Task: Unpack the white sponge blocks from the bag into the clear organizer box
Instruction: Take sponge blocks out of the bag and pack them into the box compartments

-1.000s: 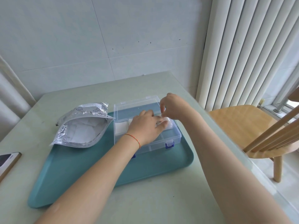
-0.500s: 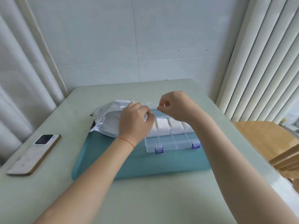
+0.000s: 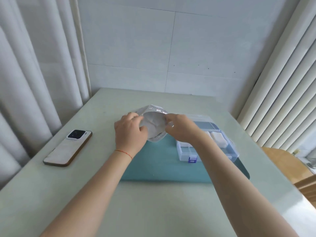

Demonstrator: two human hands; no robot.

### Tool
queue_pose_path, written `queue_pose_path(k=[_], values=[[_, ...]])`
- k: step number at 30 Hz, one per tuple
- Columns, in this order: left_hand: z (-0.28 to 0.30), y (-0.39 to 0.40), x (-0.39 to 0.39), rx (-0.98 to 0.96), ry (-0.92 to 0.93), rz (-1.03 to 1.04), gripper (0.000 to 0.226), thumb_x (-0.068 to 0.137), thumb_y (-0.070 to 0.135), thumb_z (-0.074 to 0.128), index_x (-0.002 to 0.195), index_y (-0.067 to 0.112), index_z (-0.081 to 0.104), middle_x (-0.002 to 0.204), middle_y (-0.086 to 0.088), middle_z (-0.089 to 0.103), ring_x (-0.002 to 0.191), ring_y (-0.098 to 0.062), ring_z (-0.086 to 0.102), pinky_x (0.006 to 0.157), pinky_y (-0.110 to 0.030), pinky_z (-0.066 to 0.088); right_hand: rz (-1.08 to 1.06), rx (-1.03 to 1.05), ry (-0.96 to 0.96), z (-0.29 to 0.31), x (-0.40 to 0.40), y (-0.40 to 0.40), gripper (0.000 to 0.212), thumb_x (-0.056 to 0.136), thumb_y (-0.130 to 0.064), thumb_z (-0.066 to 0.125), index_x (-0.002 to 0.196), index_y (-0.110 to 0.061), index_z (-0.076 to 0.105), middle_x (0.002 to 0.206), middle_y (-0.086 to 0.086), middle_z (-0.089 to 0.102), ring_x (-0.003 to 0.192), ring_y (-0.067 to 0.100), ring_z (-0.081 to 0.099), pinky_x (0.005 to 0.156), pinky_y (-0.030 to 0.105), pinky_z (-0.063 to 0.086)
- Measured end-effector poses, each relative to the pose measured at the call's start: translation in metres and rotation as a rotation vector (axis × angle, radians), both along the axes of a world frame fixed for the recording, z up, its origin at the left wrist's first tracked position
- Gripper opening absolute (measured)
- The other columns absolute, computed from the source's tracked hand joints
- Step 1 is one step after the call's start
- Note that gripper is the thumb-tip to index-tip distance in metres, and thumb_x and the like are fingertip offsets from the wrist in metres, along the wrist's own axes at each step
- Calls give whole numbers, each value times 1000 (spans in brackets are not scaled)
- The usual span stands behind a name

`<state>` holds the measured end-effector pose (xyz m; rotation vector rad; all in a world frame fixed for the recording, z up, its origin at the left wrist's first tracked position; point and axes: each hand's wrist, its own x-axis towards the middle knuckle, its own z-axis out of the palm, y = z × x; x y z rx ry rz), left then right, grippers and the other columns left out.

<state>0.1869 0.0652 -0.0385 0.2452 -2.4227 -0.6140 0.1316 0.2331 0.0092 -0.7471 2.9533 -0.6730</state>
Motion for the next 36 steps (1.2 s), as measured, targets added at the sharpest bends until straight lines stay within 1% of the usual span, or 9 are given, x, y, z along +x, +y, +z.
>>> queue_pose_path(k=[2, 6, 9, 14, 18, 24, 30, 34, 36], values=[[4, -1, -1, 68, -6, -38, 58, 70, 23, 38, 117, 12, 70, 123, -5, 62, 116, -28, 53, 96, -36, 33, -28, 44, 43, -5, 3, -13, 12, 86, -13, 46, 90, -15, 57, 100, 8, 61, 84, 31, 53, 66, 32, 44], [8, -2, -9, 187, 28, -129, 53, 74, 20, 43, 119, 10, 69, 120, -4, 63, 113, -24, 54, 96, -30, 38, -56, 179, 161, -23, 0, -49, 35, 93, -13, 46, 127, -10, 52, 125, 8, 54, 110, 29, 56, 71, 31, 43], [10, -2, -16, 283, 43, -175, 40, 81, 7, 53, 118, 8, 69, 118, -2, 62, 112, -21, 53, 95, -24, 39, -137, 261, 243, -30, -18, -72, 40, 93, -8, 49, 132, -6, 44, 126, 10, 54, 105, 28, 63, 70, 32, 43], [11, -8, -24, 322, 61, -178, 41, 81, 1, 52, 116, 10, 70, 116, 1, 61, 111, -17, 53, 90, -20, 37, -170, 331, 294, -31, -39, -89, 27, 86, -6, 55, 113, -9, 59, 103, 6, 67, 93, 26, 67, 63, 28, 45], [8, -12, -29, 325, 47, -172, 42, 81, 2, 51, 118, 10, 69, 119, 1, 61, 113, -17, 53, 94, -23, 40, -165, 364, 309, -31, -45, -88, 18, 87, -9, 56, 100, -15, 66, 101, 1, 69, 94, 24, 66, 67, 28, 41], [5, -13, -33, 346, 28, -170, 42, 83, 2, 51, 120, 12, 68, 119, 2, 59, 112, -17, 52, 91, -20, 37, -114, 377, 411, -32, -37, -71, 27, 87, -1, 55, 111, -11, 60, 107, 5, 66, 101, 26, 64, 69, 29, 39], [3, -6, -34, 333, 17, -162, 44, 82, -1, 49, 122, 9, 67, 119, -4, 59, 112, -22, 53, 94, -26, 40, -101, 303, 308, -36, -26, -52, 29, 85, -8, 62, 113, -12, 61, 108, 7, 62, 100, 31, 62, 70, 31, 42], [4, -1, -31, 312, 21, -156, 43, 82, 0, 50, 121, 8, 67, 119, -4, 59, 113, -23, 53, 99, -32, 41, -143, 219, 274, -38, -23, -54, 32, 94, -29, 60, 119, -9, 54, 114, 9, 60, 105, 31, 61, 72, 34, 42], [5, 1, -29, 311, 22, -153, 43, 83, 0, 50, 121, 8, 67, 120, -4, 59, 113, -22, 52, 99, -30, 40, -155, 287, 236, -38, -23, -58, 37, 92, -20, 63, 124, -7, 50, 120, 9, 60, 110, 30, 61, 78, 35, 47]])
